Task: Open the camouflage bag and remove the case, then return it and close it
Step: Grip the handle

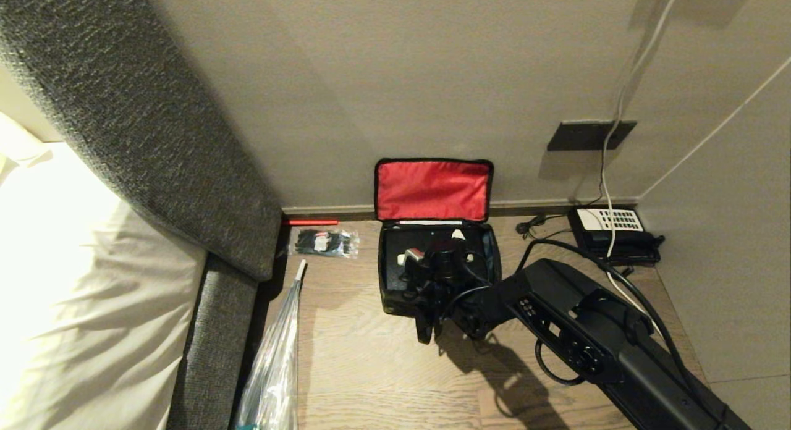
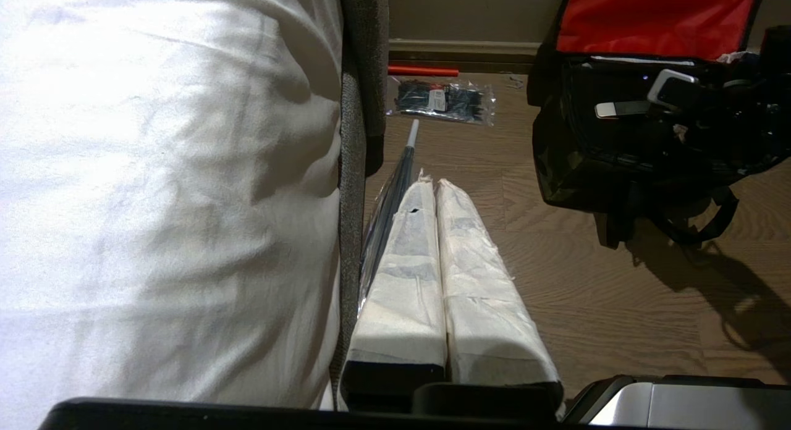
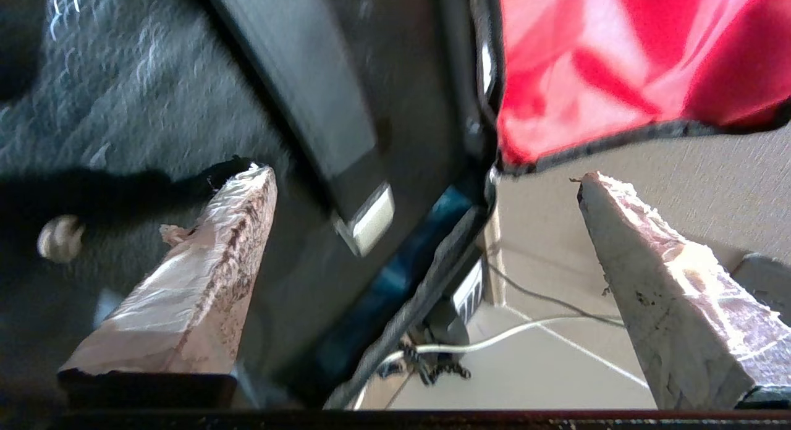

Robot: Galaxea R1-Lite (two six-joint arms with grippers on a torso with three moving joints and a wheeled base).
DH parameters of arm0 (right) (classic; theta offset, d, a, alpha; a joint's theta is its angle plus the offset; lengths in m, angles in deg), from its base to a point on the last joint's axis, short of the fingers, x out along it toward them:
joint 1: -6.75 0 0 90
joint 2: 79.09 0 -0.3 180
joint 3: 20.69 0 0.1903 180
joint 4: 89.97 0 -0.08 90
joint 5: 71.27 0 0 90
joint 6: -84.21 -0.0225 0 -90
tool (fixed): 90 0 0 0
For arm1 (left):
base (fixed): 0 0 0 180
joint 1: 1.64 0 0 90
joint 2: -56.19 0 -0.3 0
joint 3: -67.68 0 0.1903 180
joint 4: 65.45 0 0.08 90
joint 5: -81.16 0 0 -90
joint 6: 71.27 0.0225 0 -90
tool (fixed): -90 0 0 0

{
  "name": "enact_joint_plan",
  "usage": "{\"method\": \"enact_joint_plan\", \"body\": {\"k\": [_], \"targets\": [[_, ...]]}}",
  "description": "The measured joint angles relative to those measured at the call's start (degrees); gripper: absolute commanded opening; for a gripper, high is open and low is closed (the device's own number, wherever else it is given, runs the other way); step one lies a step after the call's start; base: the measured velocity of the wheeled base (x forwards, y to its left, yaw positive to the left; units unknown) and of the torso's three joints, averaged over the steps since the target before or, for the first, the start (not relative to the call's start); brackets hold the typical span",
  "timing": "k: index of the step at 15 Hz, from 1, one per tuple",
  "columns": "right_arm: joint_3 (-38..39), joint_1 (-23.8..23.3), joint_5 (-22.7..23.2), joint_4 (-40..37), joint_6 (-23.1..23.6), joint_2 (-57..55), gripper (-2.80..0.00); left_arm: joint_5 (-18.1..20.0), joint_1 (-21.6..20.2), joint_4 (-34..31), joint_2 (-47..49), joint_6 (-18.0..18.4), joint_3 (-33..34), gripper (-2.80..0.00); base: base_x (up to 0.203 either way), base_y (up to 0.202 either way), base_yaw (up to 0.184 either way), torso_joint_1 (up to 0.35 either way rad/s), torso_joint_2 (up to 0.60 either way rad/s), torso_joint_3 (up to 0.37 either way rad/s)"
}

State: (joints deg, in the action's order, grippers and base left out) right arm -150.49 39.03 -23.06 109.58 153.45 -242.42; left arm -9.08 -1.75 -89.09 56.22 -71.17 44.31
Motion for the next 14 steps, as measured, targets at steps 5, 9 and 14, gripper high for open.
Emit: {"method": "enact_joint_plan", "body": {"k": [5,9,14], "targets": [[15.77,4.12,-0.32,7.21,-0.23,7.37,0.0,0.0,-0.05,0.0,0.0,-0.02,0.0,-2.8,0.0,0.0,0.0,0.0,0.0,0.0],[21.32,5.94,-0.39,8.59,-0.54,12.42,0.0,-0.01,-0.05,0.0,0.0,-0.01,-0.02,-2.8,0.0,0.0,0.0,0.0,0.0,0.0],[21.97,6.11,-0.49,9.92,-0.45,14.08,0.0,0.0,-0.05,0.0,0.0,0.0,-0.05,-2.8,0.0,0.0,0.0,0.0,0.0,0.0]]}}
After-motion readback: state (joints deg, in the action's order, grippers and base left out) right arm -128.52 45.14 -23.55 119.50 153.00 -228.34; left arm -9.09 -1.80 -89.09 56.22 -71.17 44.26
